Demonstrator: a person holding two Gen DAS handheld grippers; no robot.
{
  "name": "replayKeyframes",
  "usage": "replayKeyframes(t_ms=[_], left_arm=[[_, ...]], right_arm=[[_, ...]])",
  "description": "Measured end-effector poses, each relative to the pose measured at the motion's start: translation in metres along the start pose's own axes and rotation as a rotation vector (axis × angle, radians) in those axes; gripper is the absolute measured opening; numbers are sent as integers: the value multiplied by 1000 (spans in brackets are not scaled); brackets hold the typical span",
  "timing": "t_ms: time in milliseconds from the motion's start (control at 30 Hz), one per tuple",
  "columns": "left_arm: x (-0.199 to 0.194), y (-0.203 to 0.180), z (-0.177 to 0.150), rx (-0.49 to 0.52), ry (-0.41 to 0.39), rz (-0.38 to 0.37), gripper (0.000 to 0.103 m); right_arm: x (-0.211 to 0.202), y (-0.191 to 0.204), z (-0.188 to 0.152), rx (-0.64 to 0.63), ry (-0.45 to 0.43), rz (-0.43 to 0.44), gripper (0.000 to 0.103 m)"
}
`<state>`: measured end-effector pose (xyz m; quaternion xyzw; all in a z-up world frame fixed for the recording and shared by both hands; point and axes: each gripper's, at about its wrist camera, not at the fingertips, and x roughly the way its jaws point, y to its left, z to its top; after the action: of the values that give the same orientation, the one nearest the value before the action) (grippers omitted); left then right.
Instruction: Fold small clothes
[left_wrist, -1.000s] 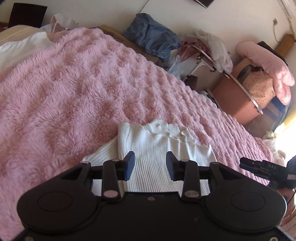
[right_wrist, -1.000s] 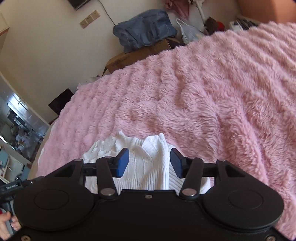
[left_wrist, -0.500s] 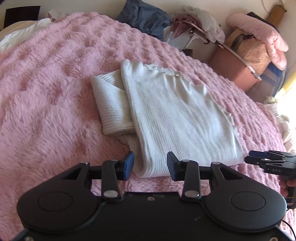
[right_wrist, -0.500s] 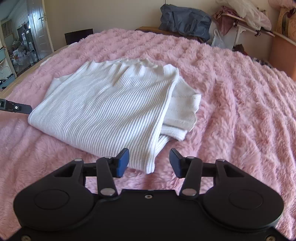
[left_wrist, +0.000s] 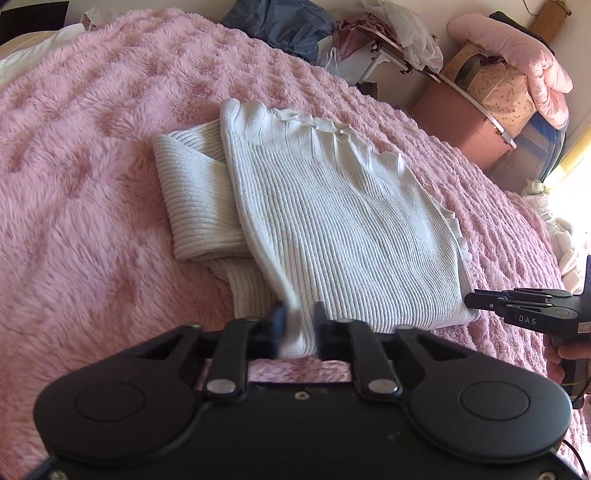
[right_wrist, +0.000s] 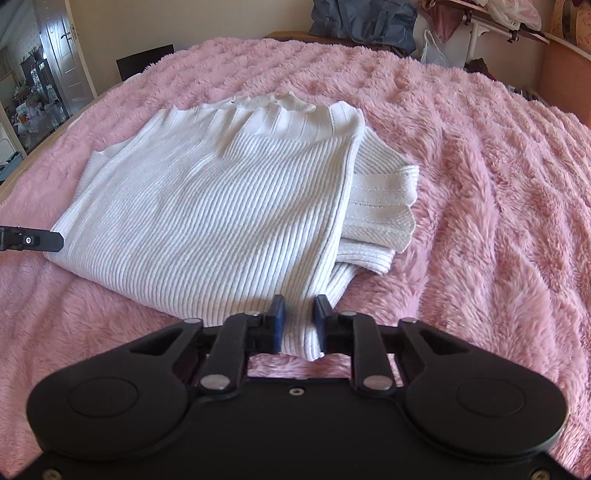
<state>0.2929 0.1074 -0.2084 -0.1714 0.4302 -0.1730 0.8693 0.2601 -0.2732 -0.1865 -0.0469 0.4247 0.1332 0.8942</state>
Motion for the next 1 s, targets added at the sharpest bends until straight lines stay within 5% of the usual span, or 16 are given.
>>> replayKeyframes(t_ms=[367,567,700,1000], left_arm=[[-32,7,10,20,-72,50,2],[0,11,-4,50,92,141,2],[10,13,-10,36,91,156,3],[-23,-2,30,137,-14,191,34]], right_arm=[[-17,-15,3,64,-33,-24,6],[1,-23,-9,109,14,-34,5],[11,-19,-17,93,18,-39,5],[-22,-27,7,55,-97,26,23]])
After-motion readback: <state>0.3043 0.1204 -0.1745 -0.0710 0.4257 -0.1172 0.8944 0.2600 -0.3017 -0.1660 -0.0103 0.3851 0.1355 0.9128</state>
